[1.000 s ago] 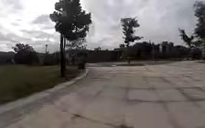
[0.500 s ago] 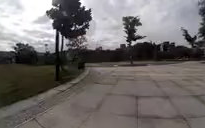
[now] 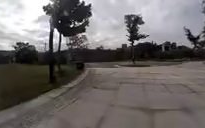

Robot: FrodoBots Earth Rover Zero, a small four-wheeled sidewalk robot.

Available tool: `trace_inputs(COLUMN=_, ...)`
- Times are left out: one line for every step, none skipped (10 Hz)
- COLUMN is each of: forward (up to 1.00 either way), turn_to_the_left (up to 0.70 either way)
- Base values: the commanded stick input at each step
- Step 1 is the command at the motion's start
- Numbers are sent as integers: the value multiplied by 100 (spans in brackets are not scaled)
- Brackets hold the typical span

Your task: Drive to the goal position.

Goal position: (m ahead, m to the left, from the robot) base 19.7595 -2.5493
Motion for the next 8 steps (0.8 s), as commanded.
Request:
trace_inputs(forward=85, turn_to_the_left=0)
trace_inputs(forward=85, turn_to_the_left=0)
trace_inputs(forward=85, turn_to_the_left=0)
trace_inputs(forward=85, turn_to_the_left=0)
trace_inputs(forward=85, turn_to_the_left=0)
trace_inputs(forward=85, turn_to_the_left=0)
trace_inputs(forward=85, turn_to_the_left=0)
trace_inputs(forward=85, turn_to_the_left=0)
